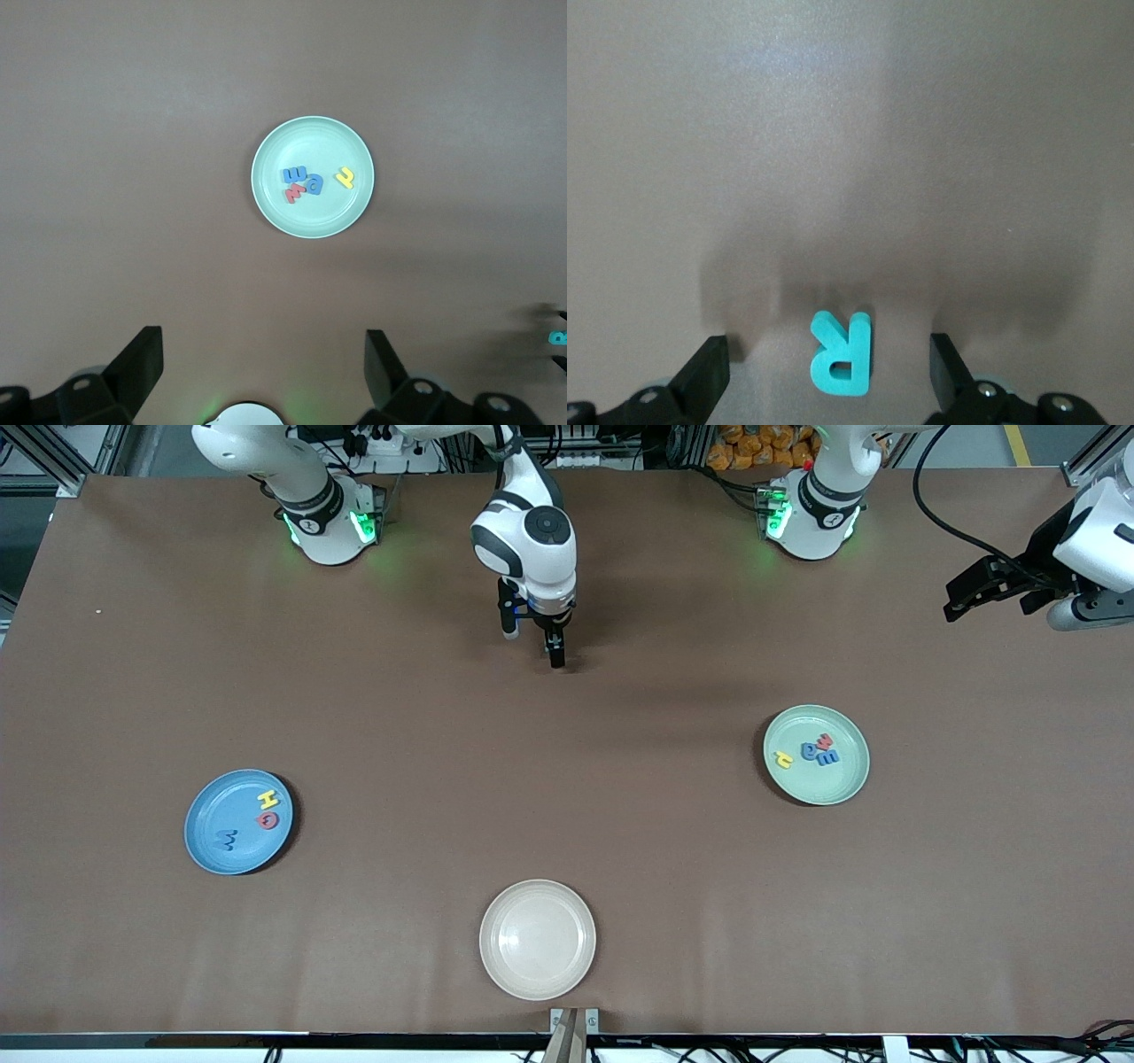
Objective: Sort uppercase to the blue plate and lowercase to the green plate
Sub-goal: 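Lower the right gripper onto the teal R and grasp it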
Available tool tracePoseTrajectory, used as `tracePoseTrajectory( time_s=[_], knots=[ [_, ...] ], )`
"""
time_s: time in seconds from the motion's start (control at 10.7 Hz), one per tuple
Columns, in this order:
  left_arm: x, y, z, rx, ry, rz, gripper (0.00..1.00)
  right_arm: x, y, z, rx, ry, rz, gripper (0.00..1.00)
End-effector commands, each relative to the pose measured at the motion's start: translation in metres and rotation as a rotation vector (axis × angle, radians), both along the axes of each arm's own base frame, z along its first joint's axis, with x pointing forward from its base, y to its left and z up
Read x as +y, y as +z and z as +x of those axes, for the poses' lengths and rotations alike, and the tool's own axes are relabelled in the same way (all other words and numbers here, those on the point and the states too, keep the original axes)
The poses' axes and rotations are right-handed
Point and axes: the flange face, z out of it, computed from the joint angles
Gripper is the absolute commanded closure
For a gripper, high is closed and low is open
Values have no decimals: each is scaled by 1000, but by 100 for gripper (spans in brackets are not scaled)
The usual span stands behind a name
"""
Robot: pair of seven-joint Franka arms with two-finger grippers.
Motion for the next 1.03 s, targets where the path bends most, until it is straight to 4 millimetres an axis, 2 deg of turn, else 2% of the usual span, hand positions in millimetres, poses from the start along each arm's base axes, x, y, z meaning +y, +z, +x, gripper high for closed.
tracePoseTrajectory(
  time_s=[0.0,0.09,0.19,0.28,0.37,0.65,0.84,0.93],
  knots=[
    [2,4,1,-10,-45,24,0,-1,-2,-3,6,-34,11,0],
    [5,4,2,-16,-42,25,0,-2,-2,-4,6,-30,9,13],
    [6,4,2,-18,-40,23,0,-1,-2,-4,6,-21,10,52],
    [7,4,2,-18,-41,24,0,1,-2,-6,7,5,11,99],
    [7,4,2,-19,-41,24,0,3,-1,-10,11,43,12,100],
    [6,6,4,-33,-41,22,0,2,2,-6,9,85,16,100],
    [7,5,4,-31,-39,20,0,-9,8,20,2,127,25,100],
    [9,5,4,-31,-36,20,0,-15,15,41,-8,156,38,100]
  ],
)
